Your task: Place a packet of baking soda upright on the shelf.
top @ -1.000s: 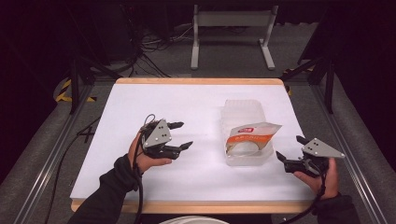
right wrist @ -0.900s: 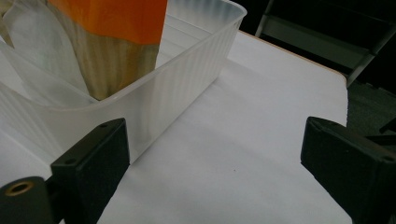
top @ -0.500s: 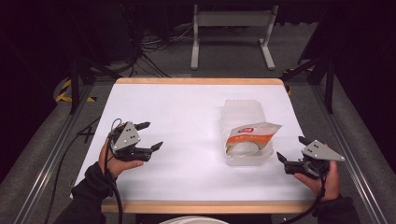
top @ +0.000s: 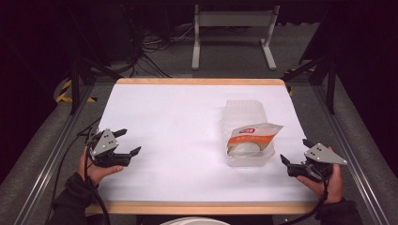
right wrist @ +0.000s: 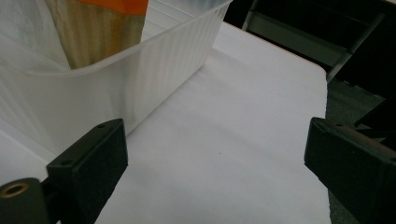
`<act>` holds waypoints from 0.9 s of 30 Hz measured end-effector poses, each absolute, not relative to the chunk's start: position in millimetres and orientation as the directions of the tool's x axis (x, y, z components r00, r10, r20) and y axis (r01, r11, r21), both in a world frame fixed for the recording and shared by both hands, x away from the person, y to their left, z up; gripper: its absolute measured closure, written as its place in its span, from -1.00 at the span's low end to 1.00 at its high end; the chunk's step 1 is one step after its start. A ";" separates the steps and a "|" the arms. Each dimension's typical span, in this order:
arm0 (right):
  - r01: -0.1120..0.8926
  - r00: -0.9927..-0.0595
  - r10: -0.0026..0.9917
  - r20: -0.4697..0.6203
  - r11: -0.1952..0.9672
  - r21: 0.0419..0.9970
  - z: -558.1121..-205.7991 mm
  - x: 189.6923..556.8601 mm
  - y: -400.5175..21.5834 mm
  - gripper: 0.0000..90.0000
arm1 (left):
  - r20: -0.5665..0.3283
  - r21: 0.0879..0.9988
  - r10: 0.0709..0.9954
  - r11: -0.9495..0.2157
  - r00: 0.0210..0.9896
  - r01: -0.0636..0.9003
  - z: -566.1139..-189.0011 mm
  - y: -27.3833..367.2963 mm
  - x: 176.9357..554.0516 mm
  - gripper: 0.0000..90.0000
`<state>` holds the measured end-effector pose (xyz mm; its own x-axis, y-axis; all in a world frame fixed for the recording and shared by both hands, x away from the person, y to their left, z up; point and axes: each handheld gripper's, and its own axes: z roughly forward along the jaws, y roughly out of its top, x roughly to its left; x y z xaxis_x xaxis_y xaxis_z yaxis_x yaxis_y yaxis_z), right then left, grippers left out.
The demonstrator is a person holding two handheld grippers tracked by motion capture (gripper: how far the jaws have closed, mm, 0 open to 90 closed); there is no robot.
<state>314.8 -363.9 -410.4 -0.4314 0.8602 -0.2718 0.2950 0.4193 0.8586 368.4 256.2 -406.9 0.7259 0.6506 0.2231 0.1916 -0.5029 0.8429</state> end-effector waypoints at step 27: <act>0.343 -0.361 0.900 -0.245 0.372 0.862 -427.3 315.4 -381.8 -0.86 | 0.062 0.893 0.766 -0.328 0.640 0.307 -443.1 322.9 345.3 -0.70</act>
<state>315.4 -381.8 -427.3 -0.3608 0.8999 -0.2451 0.3434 0.3725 0.8622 345.3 322.9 -443.1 0.6404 0.7656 0.0615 0.3068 -0.3284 0.8933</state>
